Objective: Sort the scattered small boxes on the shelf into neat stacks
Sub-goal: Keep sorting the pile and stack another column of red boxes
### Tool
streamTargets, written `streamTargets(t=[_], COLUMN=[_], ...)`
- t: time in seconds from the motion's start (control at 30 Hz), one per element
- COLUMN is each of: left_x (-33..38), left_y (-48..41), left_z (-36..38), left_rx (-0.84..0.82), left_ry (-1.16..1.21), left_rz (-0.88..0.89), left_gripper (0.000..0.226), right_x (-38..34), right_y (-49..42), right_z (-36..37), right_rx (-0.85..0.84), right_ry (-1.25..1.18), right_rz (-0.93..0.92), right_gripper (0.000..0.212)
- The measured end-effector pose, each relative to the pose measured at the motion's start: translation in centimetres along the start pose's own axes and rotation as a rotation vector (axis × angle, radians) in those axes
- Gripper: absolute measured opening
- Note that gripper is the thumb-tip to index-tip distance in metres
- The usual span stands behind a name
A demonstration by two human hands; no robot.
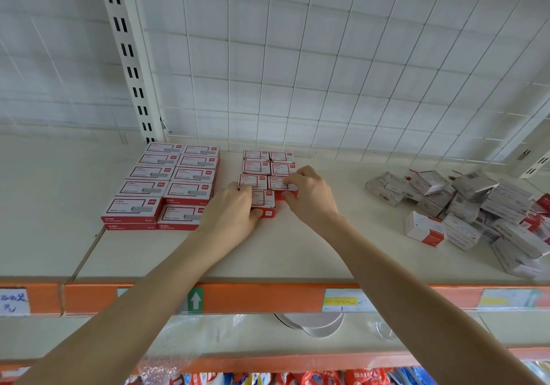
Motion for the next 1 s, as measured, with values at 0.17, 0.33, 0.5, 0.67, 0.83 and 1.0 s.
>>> streamTargets(t=[0.17, 0.33, 0.5, 0.67, 0.83, 1.0], left_x=[0.14, 0.16, 0.3, 0.27, 0.41, 0.48], left_y=[-0.08, -0.05, 0.0, 0.01, 0.1, 0.12], left_z=[0.05, 0.04, -0.04, -0.07, -0.13, -0.17], left_rx=[0.016, 0.026, 0.032, 0.033, 0.046, 0.056], left_ry=[0.044, 0.051, 0.059, 0.054, 0.054, 0.052], left_rz=[0.028, 0.038, 0.047, 0.056, 0.07, 0.081], left_gripper=[0.043, 0.043, 0.042, 0.042, 0.042, 0.042], right_x=[0.13, 0.13, 0.13, 0.06, 0.13, 0.16], right_y=[0.02, 0.07, 0.25, 0.31, 0.37, 0.35], right_z=[-0.4, -0.6, -0.67, -0.6, -0.58, -0.59], right_rx=[0.019, 0.03, 0.038, 0.045, 0.052, 0.053], right_ry=[-0.001, -0.004, -0.013, -0.016, -0.013, -0.008], right_rz=[-0.005, -0.009, -0.012, -0.017, -0.024, -0.021], right_gripper=[0.026, 0.024, 0.022, 0.017, 0.016, 0.015])
Point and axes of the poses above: each hand's wrist, its own y-axis away from the middle knuckle, its own z-axis out of the palm, x = y × z, the point moved 9 cm from there along -y, towards the middle knuckle, and after that the axes turned 15 degrees about -y, right-handed, at the moved point
